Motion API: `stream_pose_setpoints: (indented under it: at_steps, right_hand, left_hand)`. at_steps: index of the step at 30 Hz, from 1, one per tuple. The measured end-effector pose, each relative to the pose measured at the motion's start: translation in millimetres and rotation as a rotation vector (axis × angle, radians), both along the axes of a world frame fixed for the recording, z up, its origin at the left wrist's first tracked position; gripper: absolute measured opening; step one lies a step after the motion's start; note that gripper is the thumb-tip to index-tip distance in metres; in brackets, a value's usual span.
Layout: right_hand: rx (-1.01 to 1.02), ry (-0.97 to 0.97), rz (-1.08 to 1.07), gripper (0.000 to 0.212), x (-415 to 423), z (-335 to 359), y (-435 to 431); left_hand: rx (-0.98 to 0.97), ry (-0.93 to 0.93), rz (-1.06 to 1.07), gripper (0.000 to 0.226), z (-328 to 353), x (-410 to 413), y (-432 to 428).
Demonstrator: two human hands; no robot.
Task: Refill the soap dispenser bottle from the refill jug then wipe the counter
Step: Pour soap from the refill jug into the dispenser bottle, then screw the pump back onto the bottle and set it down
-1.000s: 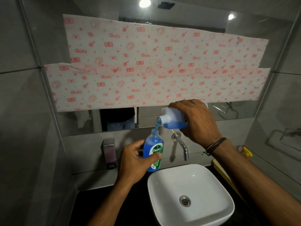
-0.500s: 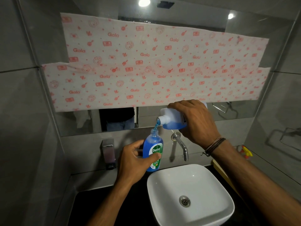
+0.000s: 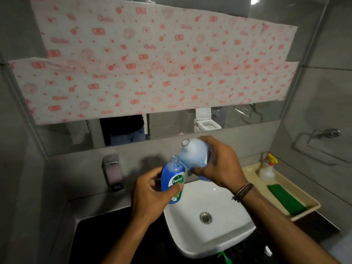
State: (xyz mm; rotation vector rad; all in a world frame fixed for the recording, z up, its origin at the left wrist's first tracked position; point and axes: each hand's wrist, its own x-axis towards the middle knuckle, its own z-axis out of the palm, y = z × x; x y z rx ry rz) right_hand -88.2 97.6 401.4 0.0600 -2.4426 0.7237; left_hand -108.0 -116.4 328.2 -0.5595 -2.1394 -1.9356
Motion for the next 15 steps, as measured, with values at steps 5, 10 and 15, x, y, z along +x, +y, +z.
stream_pose_setpoints:
  at_steps: [5, 10, 15]
  right_hand:
    - [-0.461, -0.081, -0.004, 0.081, 34, -87, 37]
    - [-0.670, -0.137, -0.230, 0.082, 74, -174, 77]
    - [-0.777, -0.168, -0.480, 0.078, 110, -243, 110]
  left_hand:
    - [-0.036, -0.047, -0.074, 0.047, -44, 25, 22]
    - [-0.059, -0.114, -0.143, 0.052, -83, 45, 49]
    - [-0.082, -0.162, -0.214, 0.054, -105, 57, 75]
